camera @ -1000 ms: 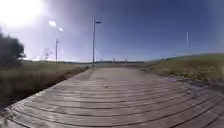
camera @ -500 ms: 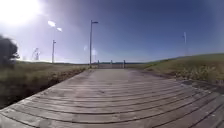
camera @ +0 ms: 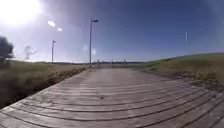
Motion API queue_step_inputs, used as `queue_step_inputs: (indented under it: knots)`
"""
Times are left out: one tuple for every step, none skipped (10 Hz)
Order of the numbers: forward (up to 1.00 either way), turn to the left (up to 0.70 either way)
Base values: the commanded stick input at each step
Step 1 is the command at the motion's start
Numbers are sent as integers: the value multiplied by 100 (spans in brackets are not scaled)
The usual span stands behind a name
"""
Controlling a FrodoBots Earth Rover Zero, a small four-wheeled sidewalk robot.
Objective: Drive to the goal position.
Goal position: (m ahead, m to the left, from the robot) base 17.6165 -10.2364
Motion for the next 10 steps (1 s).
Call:
queue_step_inputs:
  knots:
    - [70, 0]
    - [70, 0]
    - [70, 0]
    - [70, 0]
    - [70, 0]
    - [70, 0]
    - [70, 0]
    - [70, 0]
    - [70, 0]
    - [70, 0]
